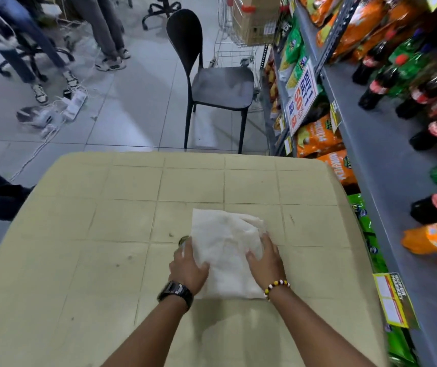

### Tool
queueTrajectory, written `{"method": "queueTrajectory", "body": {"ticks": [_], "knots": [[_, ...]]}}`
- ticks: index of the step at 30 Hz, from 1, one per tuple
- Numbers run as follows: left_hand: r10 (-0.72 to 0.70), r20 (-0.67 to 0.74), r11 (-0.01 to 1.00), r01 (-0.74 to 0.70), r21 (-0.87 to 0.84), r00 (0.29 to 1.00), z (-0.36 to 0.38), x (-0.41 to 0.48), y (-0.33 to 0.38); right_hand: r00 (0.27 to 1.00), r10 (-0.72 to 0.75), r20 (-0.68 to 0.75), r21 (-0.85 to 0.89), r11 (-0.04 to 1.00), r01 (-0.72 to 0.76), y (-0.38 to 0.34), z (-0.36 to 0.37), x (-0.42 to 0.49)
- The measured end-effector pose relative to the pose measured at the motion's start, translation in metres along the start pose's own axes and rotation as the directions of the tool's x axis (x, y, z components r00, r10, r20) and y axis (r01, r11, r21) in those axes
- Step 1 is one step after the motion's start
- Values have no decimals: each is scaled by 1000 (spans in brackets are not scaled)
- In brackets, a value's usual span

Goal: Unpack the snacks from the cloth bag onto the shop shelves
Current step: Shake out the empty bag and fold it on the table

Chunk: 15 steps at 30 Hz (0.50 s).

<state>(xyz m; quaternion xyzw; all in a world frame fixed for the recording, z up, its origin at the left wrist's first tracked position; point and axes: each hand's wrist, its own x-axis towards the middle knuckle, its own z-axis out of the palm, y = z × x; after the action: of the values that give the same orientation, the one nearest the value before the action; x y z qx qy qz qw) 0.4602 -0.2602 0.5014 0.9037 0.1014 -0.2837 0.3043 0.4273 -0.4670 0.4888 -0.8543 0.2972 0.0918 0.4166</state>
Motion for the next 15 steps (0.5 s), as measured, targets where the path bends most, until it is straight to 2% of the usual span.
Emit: {"method": "queueTrajectory", "body": {"ticks": [2, 5, 10, 15], "knots": [[59, 80, 986, -46, -161, 995, -5, 11, -7, 999, 50, 17, -11, 999, -50, 3, 17, -4], [220, 99, 972, -210, -106, 970, -10, 26, -11, 1000, 7, 26, -45, 999, -6, -2, 37, 0], [255, -89, 965, -259, -43, 963, -39, 67, -10, 991, -132, -18, -25, 991, 132, -49, 52, 42], [386, -237, 922, -361, 141, 892, -89, 138, 4, 944, -309, -114, -60, 951, 304, -112, 71, 104]]}}
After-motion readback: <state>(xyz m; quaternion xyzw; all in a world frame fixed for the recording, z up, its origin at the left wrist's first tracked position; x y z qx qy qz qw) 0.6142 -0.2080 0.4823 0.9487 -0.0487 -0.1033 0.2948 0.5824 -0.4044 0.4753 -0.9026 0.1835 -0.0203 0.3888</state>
